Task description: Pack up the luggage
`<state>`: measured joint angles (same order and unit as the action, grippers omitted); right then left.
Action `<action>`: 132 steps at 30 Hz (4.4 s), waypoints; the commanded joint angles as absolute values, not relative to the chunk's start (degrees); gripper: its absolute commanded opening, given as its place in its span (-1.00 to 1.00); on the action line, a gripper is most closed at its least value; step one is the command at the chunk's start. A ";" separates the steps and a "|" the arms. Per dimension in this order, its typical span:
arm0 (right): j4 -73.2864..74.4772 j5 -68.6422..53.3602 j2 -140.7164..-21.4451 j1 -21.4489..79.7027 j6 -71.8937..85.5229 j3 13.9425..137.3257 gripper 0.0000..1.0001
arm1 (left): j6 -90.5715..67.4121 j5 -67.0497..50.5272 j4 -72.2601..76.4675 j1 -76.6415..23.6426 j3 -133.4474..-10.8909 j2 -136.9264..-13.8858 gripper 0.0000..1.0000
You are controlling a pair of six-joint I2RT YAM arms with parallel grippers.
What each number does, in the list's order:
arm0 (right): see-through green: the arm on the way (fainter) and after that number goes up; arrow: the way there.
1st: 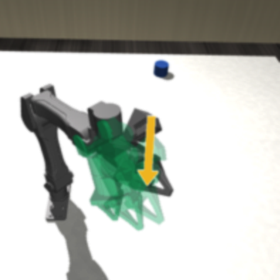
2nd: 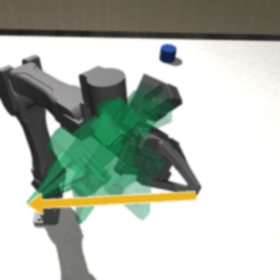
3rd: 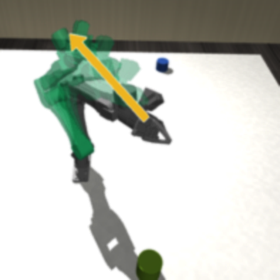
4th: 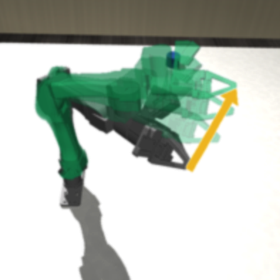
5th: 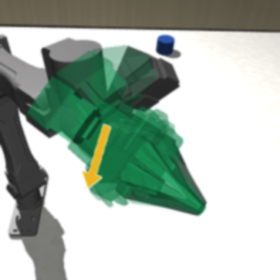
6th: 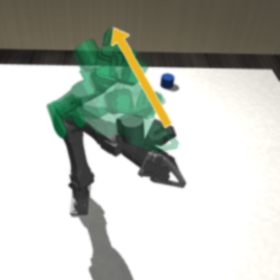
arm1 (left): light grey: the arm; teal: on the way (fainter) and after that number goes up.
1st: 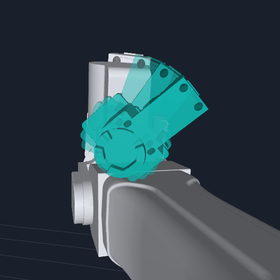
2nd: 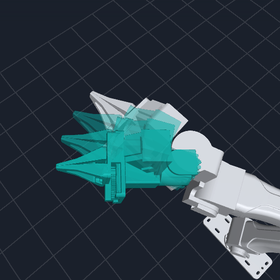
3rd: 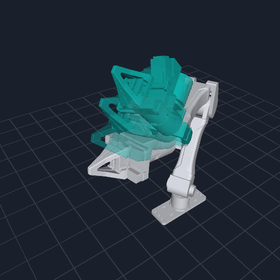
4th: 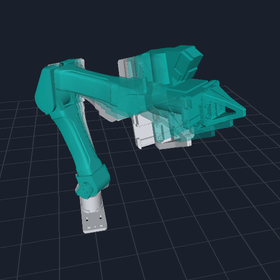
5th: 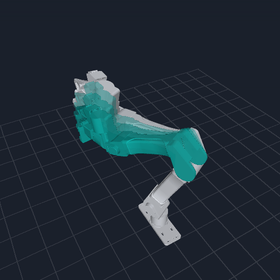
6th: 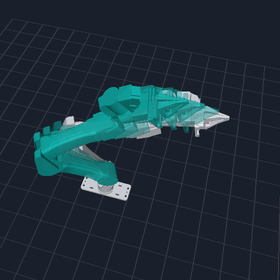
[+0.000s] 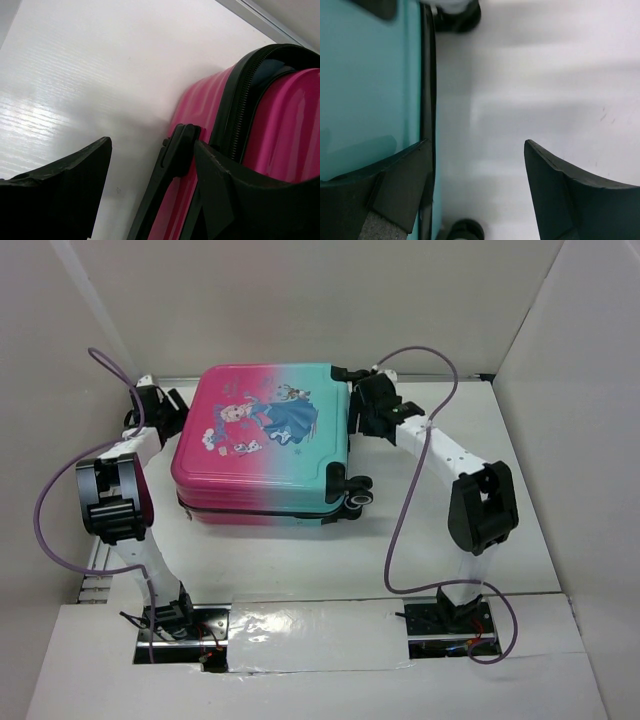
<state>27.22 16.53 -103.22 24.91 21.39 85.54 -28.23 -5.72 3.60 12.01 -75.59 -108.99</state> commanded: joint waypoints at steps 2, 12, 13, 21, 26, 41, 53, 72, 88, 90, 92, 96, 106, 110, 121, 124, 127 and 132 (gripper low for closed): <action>20.74 9.06 -109.40 27.25 24.08 93.14 0.65 | -28.65 -23.11 -1.32 0.10 -74.36 -105.38 0.59; 18.02 5.28 -105.75 24.44 26.72 88.18 0.65 | -30.75 -23.02 -1.23 -15.19 -79.98 -108.80 0.57; 17.41 4.32 -104.95 23.48 27.41 86.85 0.65 | -31.28 -23.03 -1.23 -16.25 -79.98 -109.50 0.57; 15.38 -1.66 -102.91 15.39 26.81 83.93 0.65 | -35.06 -19.61 2.72 -23.81 -75.76 -107.14 0.57; 17.23 -2.20 -105.46 14.85 25.76 89.55 0.65 | -34.45 -19.60 -1.74 -22.33 -79.36 -108.37 0.57; 18.81 -1.05 -108.19 20.04 24.61 100.38 0.65 | -32.26 -20.13 -3.87 -20.13 -86.32 -105.21 0.59; 21.01 -3.60 -109.96 17.94 24.00 104.93 0.65 | -31.64 -15.65 -6.15 -16.71 -85.00 -102.84 0.62; 34.72 -1.31 -97.13 -10.00 25.29 100.14 0.80 | -30.50 -23.20 -3.34 -8.78 -80.42 -97.91 0.65; 15.66 -9.23 -101.95 -15.29 46.13 88.25 0.87 | -29.88 -23.73 -2.81 -8.79 -79.37 -97.91 0.65; 11.19 -9.23 -101.26 -15.82 49.82 86.58 0.87 | -29.88 -23.73 -2.81 -8.79 -79.37 -98.43 0.65; 9.06 -7.22 -101.25 -15.30 51.58 85.34 0.87 | -29.88 -23.73 -2.81 -8.79 -79.37 -98.44 0.65; 10.63 -7.99 -106.50 -15.29 52.56 90.08 0.91 | -29.88 -23.73 -2.81 -8.79 -79.98 -99.67 0.65; 12.56 -7.82 -117.06 -11.08 49.23 102.56 -0.25 | -29.36 -23.12 -3.43 -8.79 -80.60 -101.34 0.65; 11.88 -10.45 -117.69 -9.94 48.60 104.15 -1.00 | -29.36 -22.59 -4.57 -8.79 -81.12 -103.62 0.63; 6.50 -16.61 -114.08 -6.42 44.92 108.89 -1.00 | -33.49 -19.60 -4.40 -7.12 -79.72 -106.26 0.63; 5.89 -17.31 -114.08 -5.89 44.91 109.51 -1.00 | -34.72 -20.83 -3.78 -6.50 -79.10 -106.26 0.63; 4.57 -17.31 -114.08 -5.36 43.69 109.51 -1.00 | -34.72 -21.45 -3.78 -6.50 -79.10 -106.26 0.63; 4.57 -16.79 -114.08 -4.75 43.68 109.60 -1.00 | -34.72 -21.97 -3.78 -6.50 -79.10 -106.26 0.63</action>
